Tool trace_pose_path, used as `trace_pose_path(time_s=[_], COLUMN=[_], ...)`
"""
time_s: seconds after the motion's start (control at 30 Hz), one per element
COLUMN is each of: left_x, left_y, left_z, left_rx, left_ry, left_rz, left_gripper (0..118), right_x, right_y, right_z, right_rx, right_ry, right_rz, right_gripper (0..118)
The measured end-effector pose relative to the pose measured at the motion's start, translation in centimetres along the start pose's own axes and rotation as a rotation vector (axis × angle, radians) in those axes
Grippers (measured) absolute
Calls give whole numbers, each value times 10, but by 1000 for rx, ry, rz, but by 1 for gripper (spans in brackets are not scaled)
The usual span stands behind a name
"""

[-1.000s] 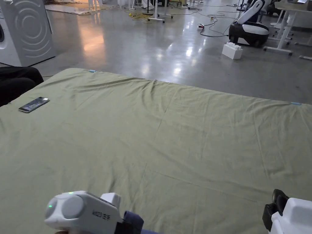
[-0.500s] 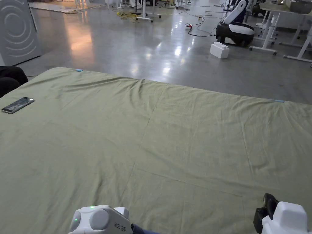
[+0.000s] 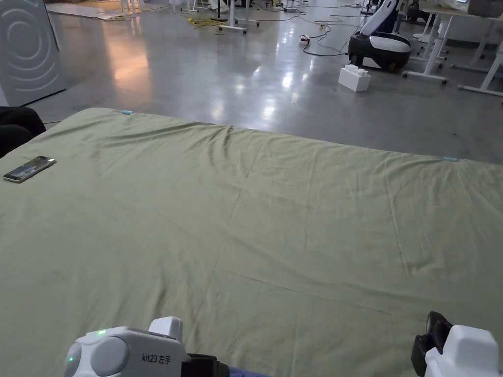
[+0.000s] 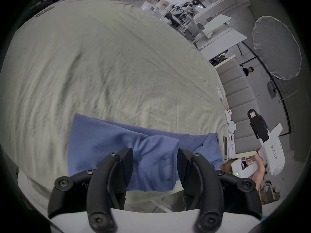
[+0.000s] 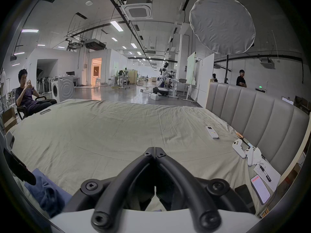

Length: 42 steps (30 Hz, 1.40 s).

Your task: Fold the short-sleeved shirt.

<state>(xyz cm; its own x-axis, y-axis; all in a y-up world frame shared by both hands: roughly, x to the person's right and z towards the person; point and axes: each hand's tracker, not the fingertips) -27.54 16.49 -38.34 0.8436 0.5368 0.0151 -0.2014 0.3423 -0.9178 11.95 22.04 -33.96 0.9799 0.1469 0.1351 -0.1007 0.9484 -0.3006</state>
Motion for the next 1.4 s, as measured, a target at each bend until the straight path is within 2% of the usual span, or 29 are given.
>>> trace_pose_path(time_s=[0.1, 0.23, 0.43, 0.53, 0.67, 0.73, 0.87, 0.93, 0.97, 1.0, 1.03, 1.1, 1.3, 1.4], left_x=[2, 18, 31, 29, 34, 38, 35, 31, 27, 20, 12, -13, -92, -122], left_y=[-7, -22, -32, -28, -28, -30, -26, -20, -17, -13, -9, 1, 15, 14], left_z=[-12, -36, -66, -71, -72, -75, -68, -57, -48, -35, -23, 3, 38, 30], left_rx=[-33, -105, -115, -76, -64, -75, -87, -109, -107, -92, -60, 9, 80, 64], left_ry=[12, 97, 31, -14, -22, 10, -6, -25, -38, -61, -76, -83, -58, -111], left_rz=[-23, -151, -175, -111, -115, -162, -149, -158, -158, -155, -144, -115, -51, 2], left_gripper=[26, 21, 17, 18, 17, 17, 17, 20, 25, 41, 51, 66, 74, 74], right_x=[1, 1, 3, 4, 5, 5, 6, 6, 6, 6, 6, 6, 1, -2], right_y=[-2, -4, -9, -9, -9, -9, -8, -7, -6, -4, -2, 1, 4, 5], right_z=[0, 0, 1, 2, 1, 1, -1, -1, -1, -1, 0, 0, -3, -3], right_rx=[-10, -16, -25, -27, -27, -29, -34, -29, -27, -25, -21, -15, -6, -3], right_ry=[2, 2, 0, -3, -4, -7, -3, -2, -1, -1, 1, 1, 11, 16], right_rz=[-6, -6, -5, -4, -1, 0, 0, 4, 7, 9, 10, 11, 10, 3], right_gripper=[1, 1, 1, 1, 1, 1, 1, 1, 1, 1, 1, 1, 1, 1])
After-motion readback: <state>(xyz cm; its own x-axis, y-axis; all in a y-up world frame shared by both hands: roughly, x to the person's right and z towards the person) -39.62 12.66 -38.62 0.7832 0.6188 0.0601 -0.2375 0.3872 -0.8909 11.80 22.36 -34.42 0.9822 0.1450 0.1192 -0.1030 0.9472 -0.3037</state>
